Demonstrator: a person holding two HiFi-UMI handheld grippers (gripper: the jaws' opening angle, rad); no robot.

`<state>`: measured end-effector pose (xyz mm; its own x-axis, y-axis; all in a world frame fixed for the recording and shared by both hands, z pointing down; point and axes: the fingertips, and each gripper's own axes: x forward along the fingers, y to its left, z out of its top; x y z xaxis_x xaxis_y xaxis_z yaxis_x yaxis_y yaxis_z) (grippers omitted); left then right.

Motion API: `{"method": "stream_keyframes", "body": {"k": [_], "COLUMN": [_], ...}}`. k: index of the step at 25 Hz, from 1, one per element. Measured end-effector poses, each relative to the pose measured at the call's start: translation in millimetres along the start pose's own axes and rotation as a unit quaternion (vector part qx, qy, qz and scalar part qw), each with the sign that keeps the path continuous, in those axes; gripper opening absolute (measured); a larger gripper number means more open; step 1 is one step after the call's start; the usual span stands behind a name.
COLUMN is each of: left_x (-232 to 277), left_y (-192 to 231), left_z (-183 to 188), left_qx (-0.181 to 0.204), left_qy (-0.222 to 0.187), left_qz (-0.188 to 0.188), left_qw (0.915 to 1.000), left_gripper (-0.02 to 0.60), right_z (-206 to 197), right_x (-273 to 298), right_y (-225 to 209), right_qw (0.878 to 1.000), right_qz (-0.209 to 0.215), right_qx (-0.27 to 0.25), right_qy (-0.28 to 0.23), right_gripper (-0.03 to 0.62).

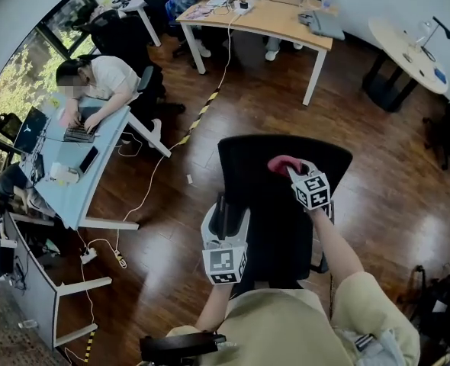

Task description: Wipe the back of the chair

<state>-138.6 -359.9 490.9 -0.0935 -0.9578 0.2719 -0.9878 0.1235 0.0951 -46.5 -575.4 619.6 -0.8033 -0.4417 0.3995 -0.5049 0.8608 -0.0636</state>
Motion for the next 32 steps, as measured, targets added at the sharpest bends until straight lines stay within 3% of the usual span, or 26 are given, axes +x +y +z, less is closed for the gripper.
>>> {"method": "stream_keyframes", "body": {"k": [2, 5, 7, 10, 13, 17, 22, 26, 28, 32], "left_x": [-9.4, -19.8, -24.1, -25.1, -17.8, 1.6, 22.1, 20.8, 15.6, -0.2], "left_y": [13.3, 29.9, 38.0, 41.3, 34.6, 13.9, -27.3, -45.8, -44.7, -25.7], "left_z": [-1.5, -7.4, -11.1, -12.9, -13.3, -12.1, -2.7, -2.0, -3.9, -6.4], "left_qx": [-0.005, -0.011, -0.014, -0.012, -0.009, -0.004, 0.007, 0.009, 0.008, 0.006], "left_qy": [0.002, 0.008, 0.011, 0.013, 0.014, 0.013, 0.006, 0.007, 0.011, 0.014], "left_qz": [0.017, 0.037, 0.045, 0.045, 0.028, -0.01, -0.053, -0.065, -0.057, -0.026], "left_qw": [0.9998, 0.9992, 0.9988, 0.9988, 0.9995, 0.9999, 0.9985, 0.9978, 0.9983, 0.9995], "left_gripper": [0.287, 0.287, 0.285, 0.285, 0.284, 0.284, 0.284, 0.284, 0.284, 0.284], "right_z": [24.4, 51.1, 52.5, 43.2, 28.0, -6.1, -53.9, -71.2, -68.8, -43.3], "right_x": [45.6, 104.9, 133.8, 144.5, 117.9, 49.0, -67.3, -106.9, -95.0, -19.5], "right_y": [60.1, 123.2, 138.9, 124.4, 82.2, -5.3, -125.7, -153.7, -135.5, -31.7], "right_qw": [0.998, 0.992, 0.992, 0.994, 0.997, 0.999, 0.982, 0.975, 0.979, 0.997], "right_qz": [0.065, 0.121, 0.126, 0.109, 0.072, -0.019, -0.163, -0.198, -0.179, -0.034], "right_qx": [-0.011, -0.022, -0.018, -0.019, -0.013, 0.026, 0.087, 0.091, 0.088, 0.065], "right_qy": [-0.015, -0.018, 0.002, 0.024, 0.022, 0.022, 0.03, 0.039, 0.044, 0.025], "right_gripper": [0.018, 0.018, 0.018, 0.018, 0.018, 0.018, 0.018, 0.018, 0.018, 0.018]}}
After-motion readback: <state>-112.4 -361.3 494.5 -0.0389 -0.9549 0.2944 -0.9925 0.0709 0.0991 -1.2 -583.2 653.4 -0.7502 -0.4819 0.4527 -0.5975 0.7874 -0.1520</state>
